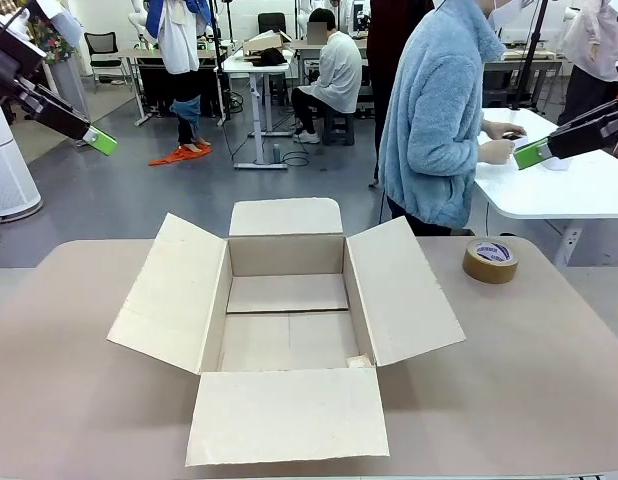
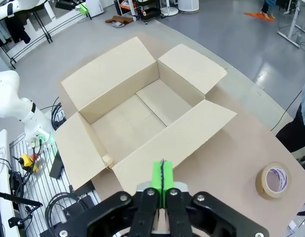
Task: Wrap the clocks to prevent damage.
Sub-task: Open the side flaps of the Package Box.
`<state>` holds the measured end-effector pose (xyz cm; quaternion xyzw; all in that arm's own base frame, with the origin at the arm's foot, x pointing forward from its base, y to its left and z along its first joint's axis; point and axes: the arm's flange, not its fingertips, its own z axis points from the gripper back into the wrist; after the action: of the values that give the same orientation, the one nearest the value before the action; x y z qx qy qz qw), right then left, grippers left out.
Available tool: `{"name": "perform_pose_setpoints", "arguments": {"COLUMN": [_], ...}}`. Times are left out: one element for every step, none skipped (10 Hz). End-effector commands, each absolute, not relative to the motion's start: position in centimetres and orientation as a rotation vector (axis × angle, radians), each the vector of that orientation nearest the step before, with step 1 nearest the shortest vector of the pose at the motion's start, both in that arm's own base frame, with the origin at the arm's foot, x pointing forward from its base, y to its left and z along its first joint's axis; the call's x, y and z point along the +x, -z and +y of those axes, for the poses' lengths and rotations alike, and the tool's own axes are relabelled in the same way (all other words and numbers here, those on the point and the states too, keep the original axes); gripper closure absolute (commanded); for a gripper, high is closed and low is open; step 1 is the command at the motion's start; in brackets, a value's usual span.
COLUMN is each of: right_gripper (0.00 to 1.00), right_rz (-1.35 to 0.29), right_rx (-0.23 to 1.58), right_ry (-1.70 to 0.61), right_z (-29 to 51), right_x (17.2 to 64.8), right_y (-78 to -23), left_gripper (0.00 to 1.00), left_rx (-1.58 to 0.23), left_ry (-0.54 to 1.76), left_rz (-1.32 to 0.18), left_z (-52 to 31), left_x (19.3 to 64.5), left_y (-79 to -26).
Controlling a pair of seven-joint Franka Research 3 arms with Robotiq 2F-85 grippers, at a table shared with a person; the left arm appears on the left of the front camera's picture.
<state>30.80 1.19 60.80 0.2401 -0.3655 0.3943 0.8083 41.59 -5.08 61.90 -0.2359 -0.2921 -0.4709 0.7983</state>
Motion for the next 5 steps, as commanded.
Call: {"name": "perform_pose_setpoints", "arguments": {"right_gripper": [1.00, 0.99, 0.99, 0.99, 0.99], "right_rz": [-0.793, -0.782, -0.740, -0.669, -0.618], "right_rx": [0.520, 0.513, 0.491, 0.463, 0.412], "right_ry": [-0.847, -0.843, -0.785, -0.719, -0.695], "right_z": [1.2, 1.2, 3.4, 7.3, 11.4], "right_x": [30.9, 30.8, 30.9, 31.3, 31.5], "right_y": [-60.8, -60.8, -61.5, -62.2, -62.7], "left_gripper": [1.00, 1.00, 1.00, 1.00, 1.00], "left_rx": [-0.516, -0.506, -0.340, -0.222, -0.141], "left_ry": [1.021, 1.011, 0.933, 0.851, 0.791], "left_rz": [-0.628, -0.627, -0.593, -0.566, -0.502], "left_z": [-5.2, -5.1, -7.3, -10.2, -13.2], "left_x": [41.6, 41.6, 40.7, 39.6, 38.4], "left_y": [-61.9, -61.9, -61.8, -61.7, -61.4]}}
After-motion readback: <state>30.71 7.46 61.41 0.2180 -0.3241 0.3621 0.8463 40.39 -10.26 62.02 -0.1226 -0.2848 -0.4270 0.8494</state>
